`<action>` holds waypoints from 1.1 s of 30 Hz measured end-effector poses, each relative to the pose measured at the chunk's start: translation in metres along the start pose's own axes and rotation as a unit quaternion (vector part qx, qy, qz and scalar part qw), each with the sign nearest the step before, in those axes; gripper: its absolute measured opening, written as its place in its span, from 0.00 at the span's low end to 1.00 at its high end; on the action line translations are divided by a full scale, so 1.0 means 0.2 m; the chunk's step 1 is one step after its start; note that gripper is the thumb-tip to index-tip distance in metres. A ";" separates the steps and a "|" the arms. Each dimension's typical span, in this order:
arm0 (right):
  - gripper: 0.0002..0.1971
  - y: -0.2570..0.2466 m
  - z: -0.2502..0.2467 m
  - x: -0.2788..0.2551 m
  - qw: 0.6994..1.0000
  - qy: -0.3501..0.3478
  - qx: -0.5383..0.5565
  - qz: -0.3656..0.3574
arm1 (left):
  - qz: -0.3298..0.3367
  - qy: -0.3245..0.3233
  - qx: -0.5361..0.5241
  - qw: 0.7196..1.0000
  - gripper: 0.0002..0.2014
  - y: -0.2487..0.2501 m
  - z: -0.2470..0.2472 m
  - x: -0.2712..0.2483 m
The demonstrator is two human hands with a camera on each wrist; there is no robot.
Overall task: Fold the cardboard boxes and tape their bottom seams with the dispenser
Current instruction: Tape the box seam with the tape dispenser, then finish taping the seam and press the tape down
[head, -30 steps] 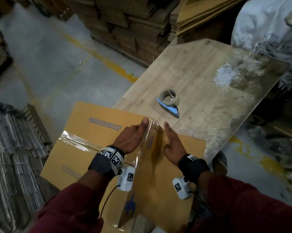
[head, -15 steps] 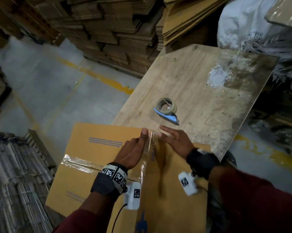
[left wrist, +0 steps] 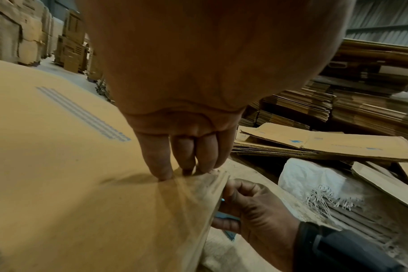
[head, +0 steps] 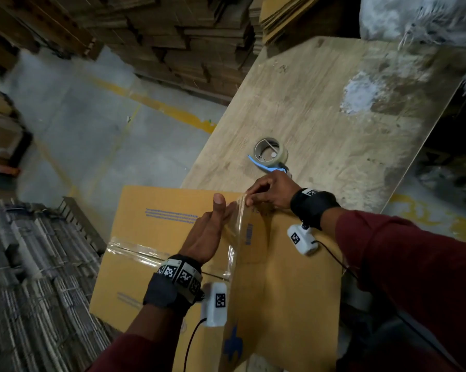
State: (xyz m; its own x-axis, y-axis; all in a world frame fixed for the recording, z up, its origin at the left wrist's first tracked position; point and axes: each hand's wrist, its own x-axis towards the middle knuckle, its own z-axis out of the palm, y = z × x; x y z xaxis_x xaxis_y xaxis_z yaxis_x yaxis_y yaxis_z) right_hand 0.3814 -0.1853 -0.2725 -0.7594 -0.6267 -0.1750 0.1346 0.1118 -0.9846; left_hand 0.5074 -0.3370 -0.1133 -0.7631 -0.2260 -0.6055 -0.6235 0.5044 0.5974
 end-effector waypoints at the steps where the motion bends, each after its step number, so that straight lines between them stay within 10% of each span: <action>1: 0.11 -0.01 -0.01 -0.01 1.000 -0.010 -0.022 0.000 | -0.001 -0.004 -0.001 1.000 0.57 0.00 0.00 -0.01; 10: 0.39 -0.12 -0.05 -0.05 0.983 -0.096 -0.156 -0.017 | 0.001 -0.010 -0.019 1.000 0.45 0.00 0.02 -0.03; 16: 0.37 -0.11 0.02 -0.02 0.976 -0.096 -0.194 -0.025 | 0.002 -0.024 -0.030 0.999 0.41 -0.01 0.02 -0.05; 20: 0.66 -0.16 0.04 -0.05 0.935 -0.154 -0.313 -0.059 | 0.008 -0.013 -0.061 0.998 0.48 -0.05 0.02 -0.09; 23: 0.69 -0.15 0.14 -0.09 0.939 -0.124 -0.295 -0.125 | 0.048 0.003 -0.098 0.994 0.43 -0.03 0.04 -0.17; 29: 0.45 -0.12 0.21 -0.11 0.856 -0.154 -0.440 -0.224 | 0.038 0.168 -0.212 0.962 0.45 -0.24 0.04 -0.34; 33: 0.59 -0.23 0.25 -0.16 0.770 -0.136 -0.576 -0.241 | 0.012 0.250 -0.350 0.903 0.44 -0.44 0.00 -0.48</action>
State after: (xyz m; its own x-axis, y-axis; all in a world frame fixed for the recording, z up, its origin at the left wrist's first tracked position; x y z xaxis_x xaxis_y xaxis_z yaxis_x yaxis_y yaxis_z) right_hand 0.4314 -0.2079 -0.2216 -0.3618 -0.9302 0.0625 -0.8930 0.3265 -0.3099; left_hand 0.6363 -0.3604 -0.1068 -0.6510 -0.6574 -0.3795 -0.4266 -0.0966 0.8993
